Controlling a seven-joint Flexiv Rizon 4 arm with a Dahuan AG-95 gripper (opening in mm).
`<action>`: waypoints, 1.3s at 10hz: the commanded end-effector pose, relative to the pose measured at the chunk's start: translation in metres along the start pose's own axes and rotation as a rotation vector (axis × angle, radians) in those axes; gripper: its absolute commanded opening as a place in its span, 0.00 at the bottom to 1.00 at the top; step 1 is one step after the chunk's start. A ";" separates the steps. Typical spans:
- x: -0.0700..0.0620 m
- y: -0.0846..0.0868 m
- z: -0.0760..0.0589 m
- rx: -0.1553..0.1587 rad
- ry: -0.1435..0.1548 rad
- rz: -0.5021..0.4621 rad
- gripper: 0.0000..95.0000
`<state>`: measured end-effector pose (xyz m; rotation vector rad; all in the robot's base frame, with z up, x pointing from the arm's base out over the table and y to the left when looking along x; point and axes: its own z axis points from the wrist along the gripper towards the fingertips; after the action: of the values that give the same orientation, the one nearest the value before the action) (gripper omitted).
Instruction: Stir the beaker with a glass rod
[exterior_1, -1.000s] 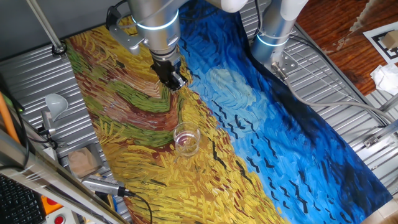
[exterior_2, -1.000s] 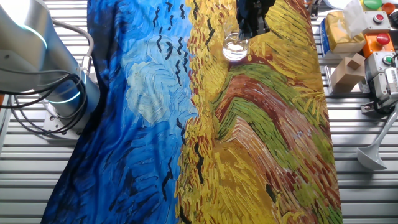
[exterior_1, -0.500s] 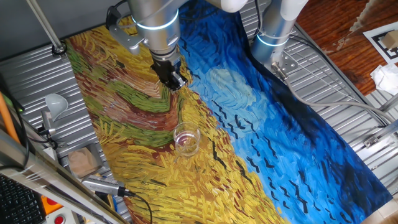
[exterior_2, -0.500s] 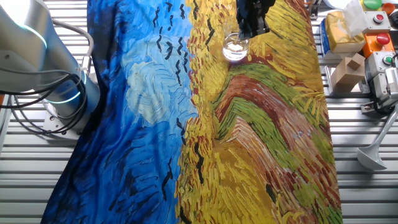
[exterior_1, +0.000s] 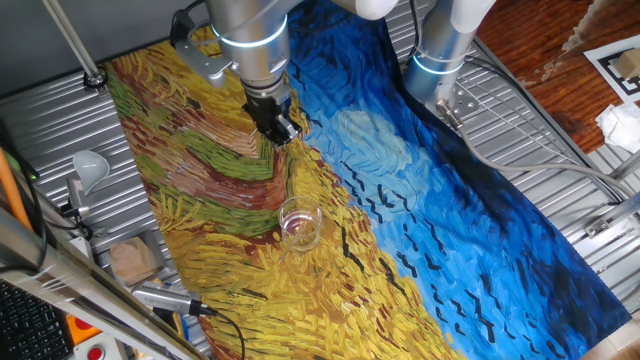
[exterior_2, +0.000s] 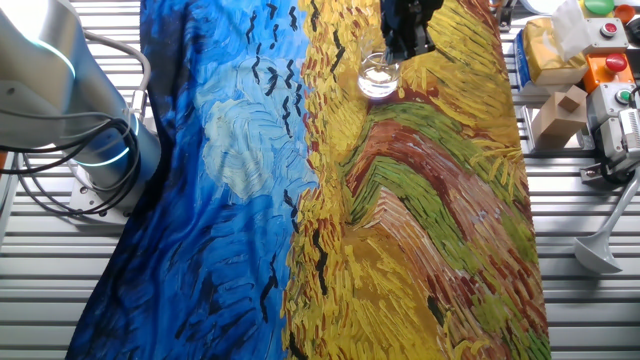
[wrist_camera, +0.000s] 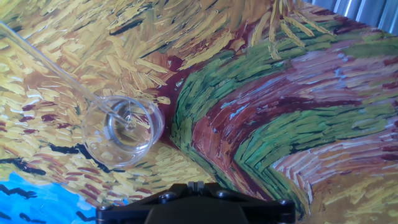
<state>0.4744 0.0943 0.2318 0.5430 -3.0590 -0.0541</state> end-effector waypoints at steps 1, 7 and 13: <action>-0.007 0.005 -0.010 -0.003 0.011 0.001 0.00; -0.026 0.027 -0.020 -0.005 0.009 0.018 0.00; -0.058 0.054 -0.037 -0.003 0.018 0.036 0.00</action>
<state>0.5172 0.1690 0.2722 0.4840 -3.0443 -0.0516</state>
